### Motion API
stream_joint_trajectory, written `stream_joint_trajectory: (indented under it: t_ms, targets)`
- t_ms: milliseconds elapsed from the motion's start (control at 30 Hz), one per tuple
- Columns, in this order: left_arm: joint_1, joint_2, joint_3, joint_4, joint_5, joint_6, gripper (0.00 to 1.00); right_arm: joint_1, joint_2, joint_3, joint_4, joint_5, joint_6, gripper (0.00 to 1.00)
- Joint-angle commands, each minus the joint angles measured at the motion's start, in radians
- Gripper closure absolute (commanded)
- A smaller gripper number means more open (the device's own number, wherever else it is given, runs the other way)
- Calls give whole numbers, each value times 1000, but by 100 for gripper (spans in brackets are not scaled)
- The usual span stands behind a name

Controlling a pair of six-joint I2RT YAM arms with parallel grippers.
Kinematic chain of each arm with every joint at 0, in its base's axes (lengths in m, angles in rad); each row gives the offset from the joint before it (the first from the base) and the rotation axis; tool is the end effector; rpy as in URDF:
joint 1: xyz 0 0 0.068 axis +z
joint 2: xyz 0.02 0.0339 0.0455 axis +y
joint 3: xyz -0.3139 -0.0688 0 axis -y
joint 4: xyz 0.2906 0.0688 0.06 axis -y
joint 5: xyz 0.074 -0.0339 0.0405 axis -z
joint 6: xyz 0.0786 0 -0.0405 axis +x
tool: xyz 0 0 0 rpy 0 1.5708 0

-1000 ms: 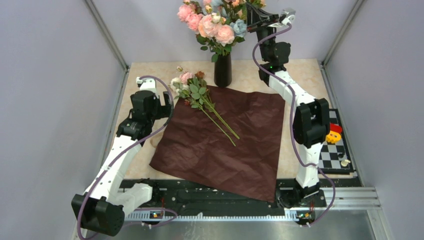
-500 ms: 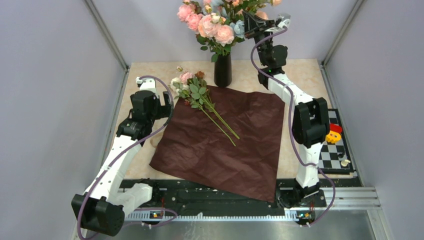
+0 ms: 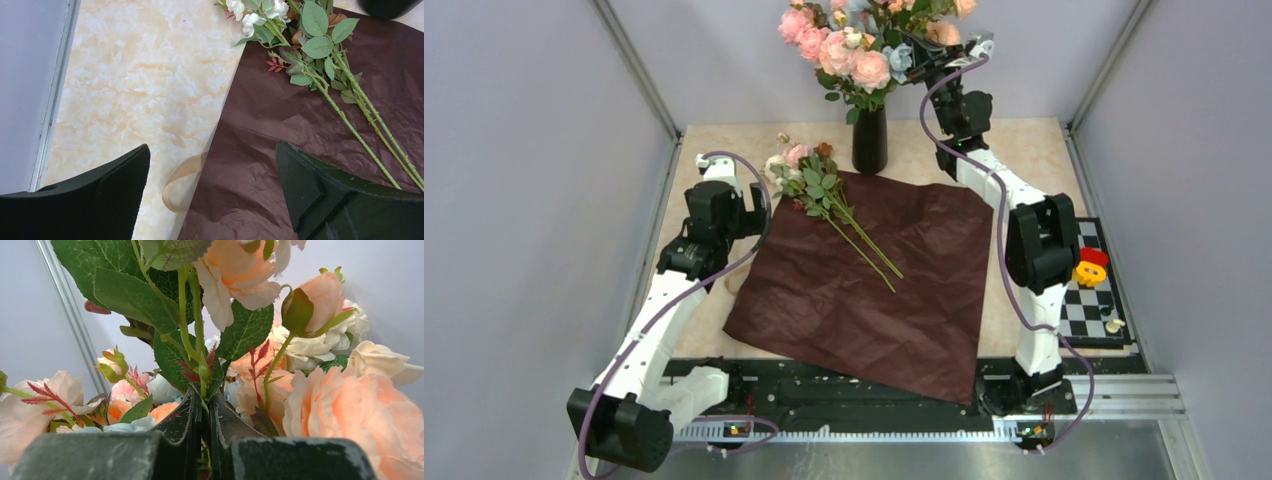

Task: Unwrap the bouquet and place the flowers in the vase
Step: Insert the fake flower into the vase.

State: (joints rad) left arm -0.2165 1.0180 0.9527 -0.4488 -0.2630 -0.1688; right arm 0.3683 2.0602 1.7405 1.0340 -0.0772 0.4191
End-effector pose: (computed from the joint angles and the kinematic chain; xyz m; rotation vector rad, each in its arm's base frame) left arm 0.2775 -0.0401 0.3478 -0.1098 2.0629 0.0372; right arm 0.5365 0.2135 0.4560 -0.0520 0.8810 0.7703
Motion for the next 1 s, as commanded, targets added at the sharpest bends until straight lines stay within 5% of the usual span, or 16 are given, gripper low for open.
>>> stream_joint_trajectory:
  t_ms: [0, 967]
  targets:
    - [6, -9, -3, 38, -4, 0, 1, 21, 19, 0, 2, -34, -17, 100]
    - [10, -12, -3, 35, -10, -1, 1, 34, 65, -54, -52, -46, -13, 100]
